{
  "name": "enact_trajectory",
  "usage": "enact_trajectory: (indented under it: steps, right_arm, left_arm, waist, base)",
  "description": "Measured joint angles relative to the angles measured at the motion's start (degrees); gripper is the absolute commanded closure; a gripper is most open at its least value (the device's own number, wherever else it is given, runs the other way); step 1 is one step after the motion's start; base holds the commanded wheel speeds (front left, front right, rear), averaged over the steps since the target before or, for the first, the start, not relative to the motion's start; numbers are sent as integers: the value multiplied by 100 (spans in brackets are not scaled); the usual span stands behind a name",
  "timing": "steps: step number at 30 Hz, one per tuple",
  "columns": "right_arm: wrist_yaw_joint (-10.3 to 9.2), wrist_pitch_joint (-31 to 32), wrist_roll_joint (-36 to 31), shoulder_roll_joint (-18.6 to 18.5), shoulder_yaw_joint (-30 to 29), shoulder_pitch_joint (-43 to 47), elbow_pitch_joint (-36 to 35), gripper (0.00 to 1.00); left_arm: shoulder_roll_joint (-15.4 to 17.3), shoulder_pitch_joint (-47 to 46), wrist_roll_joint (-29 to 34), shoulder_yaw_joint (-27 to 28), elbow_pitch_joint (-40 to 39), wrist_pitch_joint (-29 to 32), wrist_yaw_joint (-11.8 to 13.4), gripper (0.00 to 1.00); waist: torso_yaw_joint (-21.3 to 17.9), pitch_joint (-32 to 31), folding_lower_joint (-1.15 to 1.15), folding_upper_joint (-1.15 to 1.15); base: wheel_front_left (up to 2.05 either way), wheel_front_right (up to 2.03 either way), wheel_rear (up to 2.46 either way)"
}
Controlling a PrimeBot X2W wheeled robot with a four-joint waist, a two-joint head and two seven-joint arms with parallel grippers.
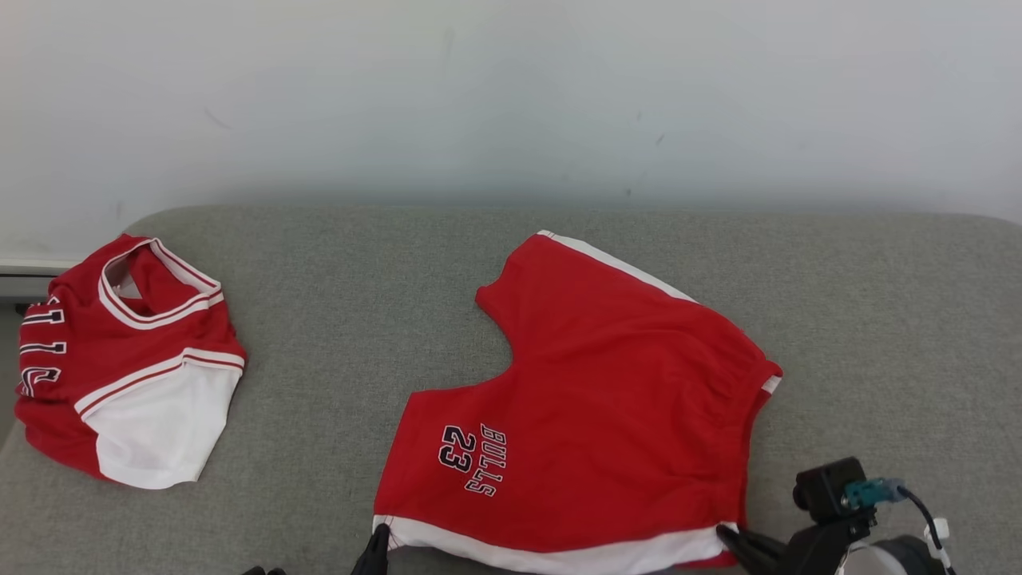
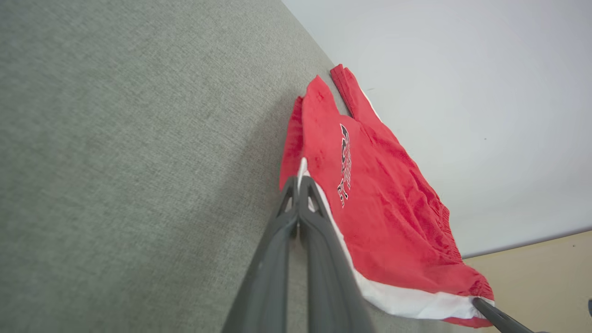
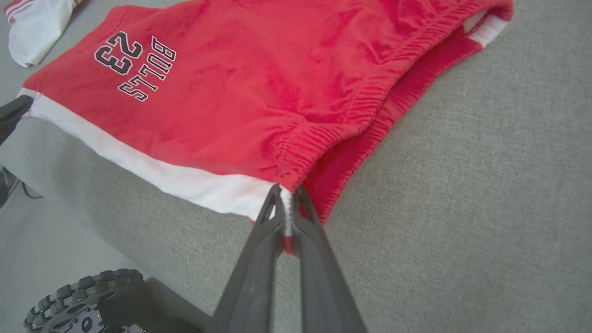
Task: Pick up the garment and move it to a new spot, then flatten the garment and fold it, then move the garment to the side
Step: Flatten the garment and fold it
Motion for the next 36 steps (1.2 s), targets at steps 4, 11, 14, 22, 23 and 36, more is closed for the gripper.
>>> enact_trajectory:
  steps: [4, 11, 14, 22, 23, 36]
  right_arm:
    - [-51, 109, 0, 5, 89, 258, -124, 76]
    - [-204, 212, -1, 103, 168, 413, -249, 0]
    - [-286, 255, -89, 78, 176, 413, -245, 0]
    - [-779, -46, -377, -92, -278, 667, -489, 0]
    - [-879, -175, -421, -82, -383, 687, -530, 0]
    - [-1181, -2260, -506, 1048, -1416, 764, -829, 0]
  left_arm:
    - [23, 57, 42, -82, -85, 3, 19, 66]
    - [209, 56, 275, -143, -192, 57, 199, 0]
    - [319, 57, 371, -141, -218, 56, 270, 0]
    - [786, 47, 1013, 240, -726, -66, 725, 0]
    - [797, 25, 1104, 271, -868, -71, 759, 0]
    - [816, 404, 1884, 646, -1994, -71, 1031, 0]
  waist:
    - [20, 9, 0, 0]
    - [21, 37, 1, 0]
    - [-6, 8, 1, 1]
    - [-43, -118, 1, 1]
    - [-39, -138, 1, 1]
    - [-191, -473, 1, 1]
  base:
    - [0, 0, 0]
    - [0, 0, 0]
    - [0, 0, 0]
    - [0, 0, 0]
    - [0, 0, 0]
    - [0, 0, 0]
